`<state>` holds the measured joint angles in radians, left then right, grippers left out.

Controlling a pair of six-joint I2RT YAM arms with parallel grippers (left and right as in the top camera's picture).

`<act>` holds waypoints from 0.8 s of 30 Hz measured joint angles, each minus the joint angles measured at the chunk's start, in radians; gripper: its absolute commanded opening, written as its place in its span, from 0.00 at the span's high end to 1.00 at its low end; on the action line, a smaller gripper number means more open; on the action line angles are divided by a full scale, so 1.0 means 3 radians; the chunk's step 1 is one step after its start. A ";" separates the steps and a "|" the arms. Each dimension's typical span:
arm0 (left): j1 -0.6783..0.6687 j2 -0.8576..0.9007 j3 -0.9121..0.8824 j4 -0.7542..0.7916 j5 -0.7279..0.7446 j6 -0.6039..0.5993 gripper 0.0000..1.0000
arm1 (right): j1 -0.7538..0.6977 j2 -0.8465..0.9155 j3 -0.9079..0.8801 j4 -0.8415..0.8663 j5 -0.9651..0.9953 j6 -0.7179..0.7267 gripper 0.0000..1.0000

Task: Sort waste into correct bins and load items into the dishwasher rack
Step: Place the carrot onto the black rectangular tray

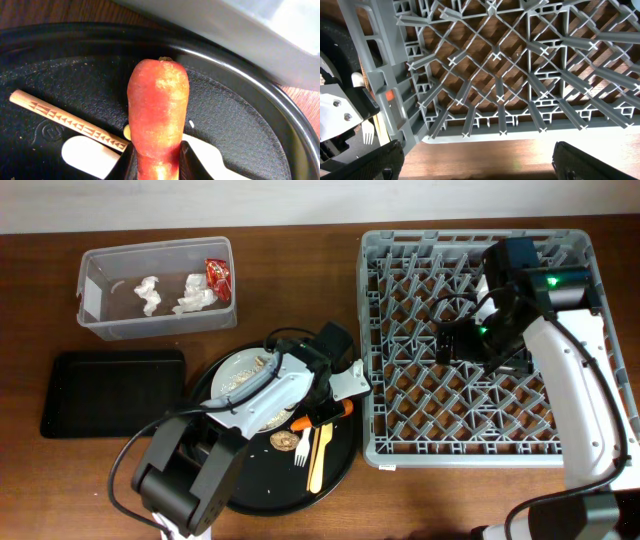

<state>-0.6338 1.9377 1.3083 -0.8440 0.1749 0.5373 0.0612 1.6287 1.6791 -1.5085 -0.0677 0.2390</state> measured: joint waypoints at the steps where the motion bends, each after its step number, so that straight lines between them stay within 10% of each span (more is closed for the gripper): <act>1: -0.0001 0.0006 0.0022 -0.0029 -0.0013 -0.0005 0.81 | 0.0000 0.0001 0.0000 -0.0001 0.0000 0.0001 0.01; 3: -0.0004 0.0006 0.0042 -0.0103 -0.0081 -0.0011 0.99 | 0.0000 0.0000 0.0000 -0.0008 0.0000 0.0000 0.01; 16: -0.0003 -0.0624 0.0098 -0.0322 -0.0479 -0.0220 1.00 | 0.0000 0.0000 0.0000 -0.0008 0.0000 -0.0001 0.01; 24: 0.1366 -0.1218 0.0106 -0.0469 -0.0651 -0.0624 1.00 | 0.0000 0.0001 0.0000 -0.0009 0.0000 -0.0003 0.01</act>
<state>-0.2241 1.5723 1.3399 -0.9848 -0.0204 0.3500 0.0612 1.6291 1.6791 -1.5112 -0.0677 0.2382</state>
